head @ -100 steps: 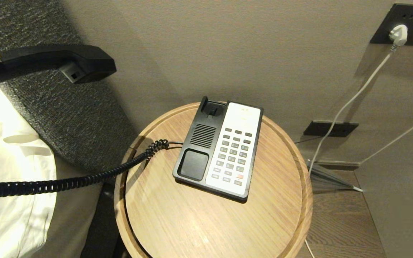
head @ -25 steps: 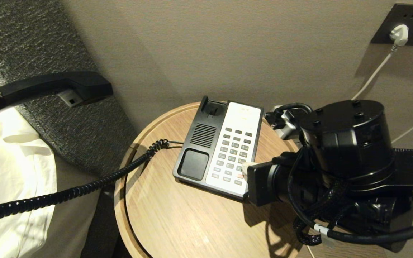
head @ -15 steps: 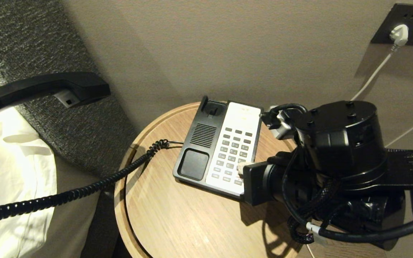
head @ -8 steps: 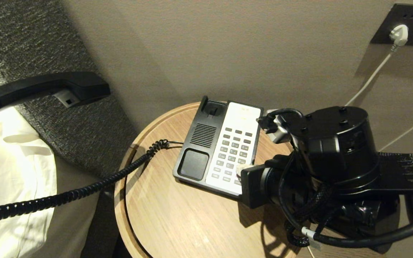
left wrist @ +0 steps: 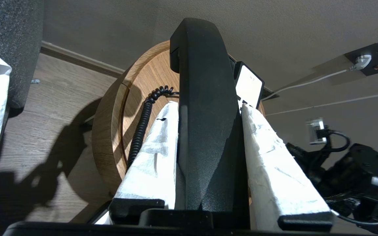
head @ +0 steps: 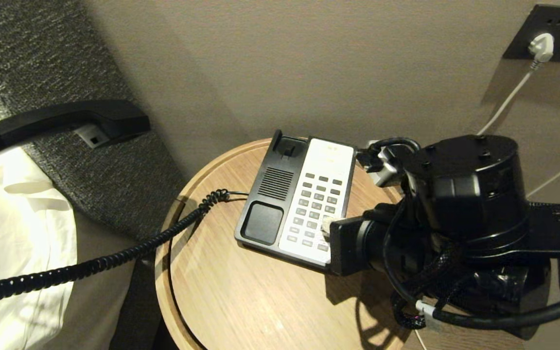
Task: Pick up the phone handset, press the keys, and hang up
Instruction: Dial the number
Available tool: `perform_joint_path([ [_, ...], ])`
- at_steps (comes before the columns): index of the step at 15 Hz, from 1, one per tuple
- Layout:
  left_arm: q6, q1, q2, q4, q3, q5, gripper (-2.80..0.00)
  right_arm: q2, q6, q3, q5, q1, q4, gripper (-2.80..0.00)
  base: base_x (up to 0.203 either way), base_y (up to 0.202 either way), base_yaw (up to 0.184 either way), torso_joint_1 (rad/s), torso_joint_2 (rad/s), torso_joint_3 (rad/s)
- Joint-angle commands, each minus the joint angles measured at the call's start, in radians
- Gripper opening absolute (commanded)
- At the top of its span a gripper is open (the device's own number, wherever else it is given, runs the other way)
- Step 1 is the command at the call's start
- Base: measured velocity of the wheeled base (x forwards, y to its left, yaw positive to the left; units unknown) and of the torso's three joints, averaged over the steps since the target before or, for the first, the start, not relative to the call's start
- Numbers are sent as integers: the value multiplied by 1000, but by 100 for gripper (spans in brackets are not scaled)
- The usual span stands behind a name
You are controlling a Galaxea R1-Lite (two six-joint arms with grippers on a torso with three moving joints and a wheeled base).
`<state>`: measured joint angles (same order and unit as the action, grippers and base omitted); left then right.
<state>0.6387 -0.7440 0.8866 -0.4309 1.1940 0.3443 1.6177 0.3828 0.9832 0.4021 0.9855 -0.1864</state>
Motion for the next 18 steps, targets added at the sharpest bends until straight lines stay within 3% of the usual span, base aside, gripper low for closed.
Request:
perform_joint_path([
  [1, 4, 0, 2, -3, 1, 2, -280, -22, 2, 0, 1, 1, -8, -280, 0, 0, 0, 0, 0, 0],
  [18, 6, 0, -12, -2, -7, -14, -280, 19, -3, -2, 4, -44, -8, -280, 0, 0, 0, 0, 0, 0],
])
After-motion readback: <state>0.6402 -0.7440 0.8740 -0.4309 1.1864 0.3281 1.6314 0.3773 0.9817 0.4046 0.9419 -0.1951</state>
